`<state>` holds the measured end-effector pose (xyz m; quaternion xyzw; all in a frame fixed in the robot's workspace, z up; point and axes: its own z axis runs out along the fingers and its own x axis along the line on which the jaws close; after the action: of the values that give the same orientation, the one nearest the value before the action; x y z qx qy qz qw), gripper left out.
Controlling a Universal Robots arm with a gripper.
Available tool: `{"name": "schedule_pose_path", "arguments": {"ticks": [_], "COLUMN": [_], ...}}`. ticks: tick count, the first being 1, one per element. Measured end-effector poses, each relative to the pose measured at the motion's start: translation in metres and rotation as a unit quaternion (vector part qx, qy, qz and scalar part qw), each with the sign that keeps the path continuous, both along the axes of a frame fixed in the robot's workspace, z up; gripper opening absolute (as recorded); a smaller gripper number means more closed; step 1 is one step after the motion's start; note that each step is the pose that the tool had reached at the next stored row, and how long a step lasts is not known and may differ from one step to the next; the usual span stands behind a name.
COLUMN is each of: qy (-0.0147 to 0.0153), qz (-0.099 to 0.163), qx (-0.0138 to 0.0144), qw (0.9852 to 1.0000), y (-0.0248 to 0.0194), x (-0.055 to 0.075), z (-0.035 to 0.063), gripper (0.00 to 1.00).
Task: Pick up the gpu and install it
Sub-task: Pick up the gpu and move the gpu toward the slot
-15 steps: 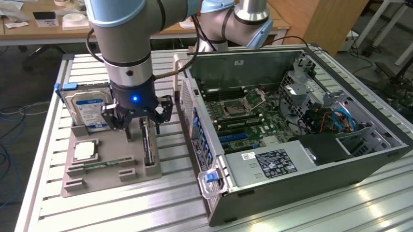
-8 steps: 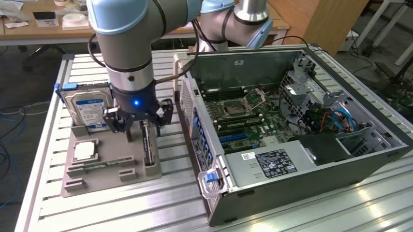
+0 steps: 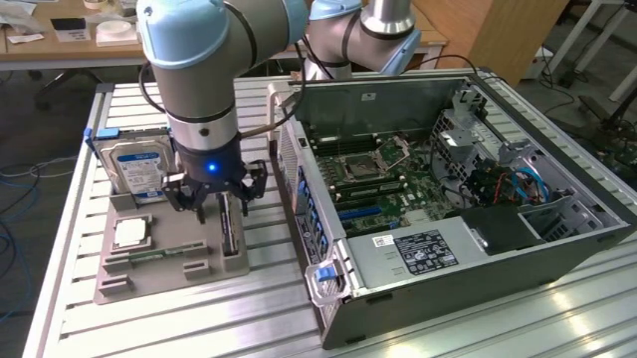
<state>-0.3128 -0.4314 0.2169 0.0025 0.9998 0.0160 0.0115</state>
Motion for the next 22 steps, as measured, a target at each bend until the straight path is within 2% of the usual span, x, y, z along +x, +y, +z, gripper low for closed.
{"name": "schedule_pose_path", "arguments": {"ticks": [6, 15, 16, 18, 20, 21, 22], "qy": [0.0000, 0.0000, 0.0000, 0.0000, -0.0001, -0.0001, 0.0000], "qz": [-0.001, -0.001, -0.001, -0.001, -0.001, -0.001, -0.001], "qx": [0.0000, 0.0000, 0.0000, 0.0000, 0.0001, 0.0001, 0.0001], "qw": [1.0000, 1.0000, 1.0000, 1.0000, 1.0000, 1.0000, 1.0000], "y": [0.0000, 0.0000, 0.0000, 0.0000, 0.0000, 0.0000, 0.0000], "x": [0.0000, 0.0000, 0.0000, 0.0001, 0.0014, 0.0022, 0.0025], "z": [-0.0098, -0.0101, -0.0101, -0.0102, -0.0104, -0.0104, -0.0104], "gripper": [0.71, 0.71, 0.69, 0.57, 0.57, 0.50, 0.50]}}
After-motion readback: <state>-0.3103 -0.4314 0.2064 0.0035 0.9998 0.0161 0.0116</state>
